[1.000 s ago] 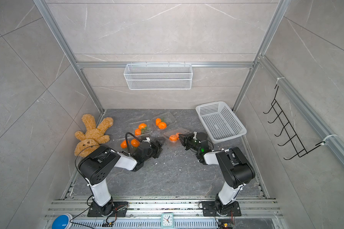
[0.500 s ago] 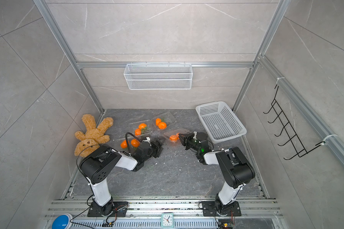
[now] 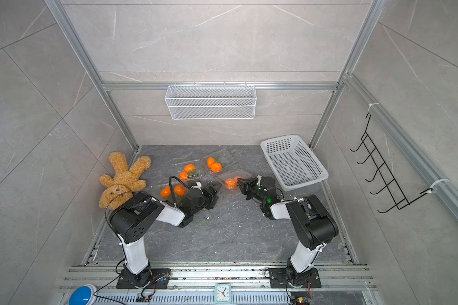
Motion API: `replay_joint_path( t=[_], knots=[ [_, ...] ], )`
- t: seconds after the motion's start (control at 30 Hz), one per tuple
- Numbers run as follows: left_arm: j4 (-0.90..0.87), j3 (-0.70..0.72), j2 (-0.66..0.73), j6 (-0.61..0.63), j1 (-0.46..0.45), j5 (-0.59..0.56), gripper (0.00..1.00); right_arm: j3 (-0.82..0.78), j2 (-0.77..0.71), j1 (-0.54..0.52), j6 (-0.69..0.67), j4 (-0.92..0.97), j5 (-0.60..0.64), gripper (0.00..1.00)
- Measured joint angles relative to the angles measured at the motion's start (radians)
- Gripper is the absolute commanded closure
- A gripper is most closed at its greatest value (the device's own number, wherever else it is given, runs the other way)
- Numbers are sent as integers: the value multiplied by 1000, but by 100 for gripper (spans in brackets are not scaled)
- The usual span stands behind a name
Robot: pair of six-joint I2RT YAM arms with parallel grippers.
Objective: Take oranges out of containers
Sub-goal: Open the packing box at the center of the board.
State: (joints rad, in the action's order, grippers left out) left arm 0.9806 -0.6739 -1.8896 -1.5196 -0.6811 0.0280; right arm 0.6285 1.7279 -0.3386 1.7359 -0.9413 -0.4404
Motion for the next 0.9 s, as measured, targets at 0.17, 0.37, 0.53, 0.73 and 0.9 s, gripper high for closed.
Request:
replay_joint_path(
  t=[0.17,0.37,0.53,0.73,0.9],
  knots=[
    [8,9,0,-7,0,-2,11,0,0,-1,0,0,0,83],
    [19,15,0,-10,0,-2,11,0,0,-2,0,0,0,83],
    [23,20,0,-11,0,-5,11,0,0,-2,-1,0,0,83],
    [30,20,0,-11,0,-14,11,0,0,-2,-3,0,0,83],
    [45,24,0,-13,0,-19,11,0,0,-2,-4,0,0,83]
  ],
)
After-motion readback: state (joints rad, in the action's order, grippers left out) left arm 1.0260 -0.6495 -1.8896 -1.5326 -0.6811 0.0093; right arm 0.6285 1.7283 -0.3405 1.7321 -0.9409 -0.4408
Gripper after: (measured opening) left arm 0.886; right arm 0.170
